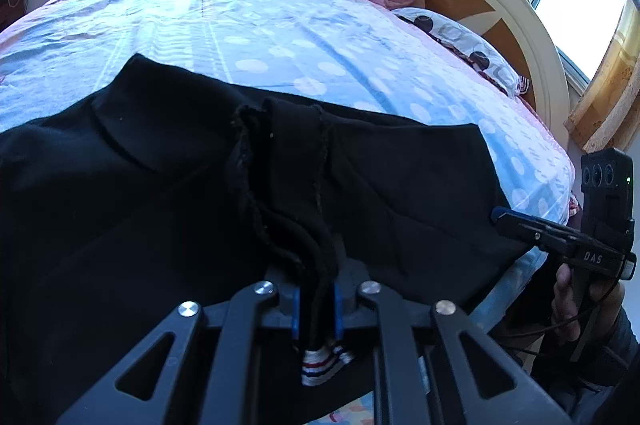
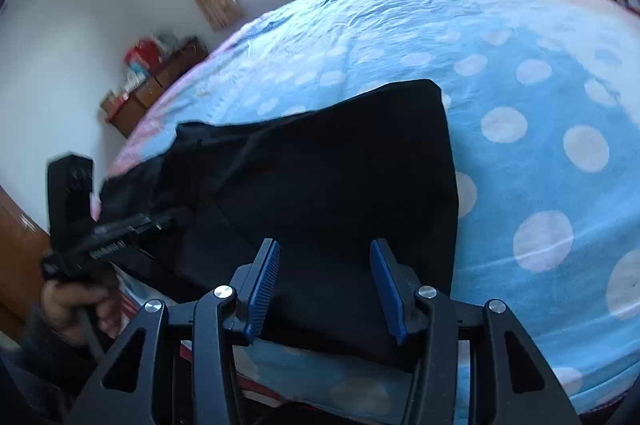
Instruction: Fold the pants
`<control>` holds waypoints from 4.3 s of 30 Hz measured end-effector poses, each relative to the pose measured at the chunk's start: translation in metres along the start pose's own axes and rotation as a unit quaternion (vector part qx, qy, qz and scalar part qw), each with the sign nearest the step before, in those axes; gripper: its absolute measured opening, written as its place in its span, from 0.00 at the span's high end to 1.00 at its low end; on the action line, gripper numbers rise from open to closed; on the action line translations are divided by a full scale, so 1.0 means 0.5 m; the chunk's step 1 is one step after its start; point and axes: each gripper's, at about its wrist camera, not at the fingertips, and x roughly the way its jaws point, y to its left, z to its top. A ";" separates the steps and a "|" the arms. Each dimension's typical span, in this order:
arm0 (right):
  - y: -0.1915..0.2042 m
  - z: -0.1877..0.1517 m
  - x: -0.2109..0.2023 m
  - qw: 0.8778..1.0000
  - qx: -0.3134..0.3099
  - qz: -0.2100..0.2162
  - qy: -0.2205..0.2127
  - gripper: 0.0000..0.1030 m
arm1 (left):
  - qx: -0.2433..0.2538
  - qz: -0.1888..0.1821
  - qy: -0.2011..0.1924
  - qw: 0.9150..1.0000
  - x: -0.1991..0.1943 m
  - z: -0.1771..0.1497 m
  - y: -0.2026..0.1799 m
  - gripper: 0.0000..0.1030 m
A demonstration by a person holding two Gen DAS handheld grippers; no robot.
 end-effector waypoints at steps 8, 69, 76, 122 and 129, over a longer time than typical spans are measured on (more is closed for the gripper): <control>0.006 0.007 -0.018 1.000 -0.008 -0.011 -0.002 0.54 | -0.014 -0.039 -0.013 0.999 -0.027 0.010 -0.012 0.91; 0.171 0.007 -0.028 0.978 -0.182 -0.104 -0.018 0.37 | 0.044 0.147 -0.022 0.988 0.006 0.024 0.006 0.05; 0.262 0.082 0.089 0.973 -0.225 -0.045 -0.002 0.37 | 0.016 0.154 -0.044 0.987 -0.059 -0.007 0.044 0.05; 0.335 -0.016 0.158 0.982 -0.182 0.049 0.005 0.27 | -0.135 0.121 -0.058 0.982 -0.288 -0.035 0.562 0.69; 0.319 -0.006 0.137 0.985 -0.167 0.045 -0.016 0.27 | -0.154 0.098 -0.107 0.977 -0.350 -0.036 0.510 0.79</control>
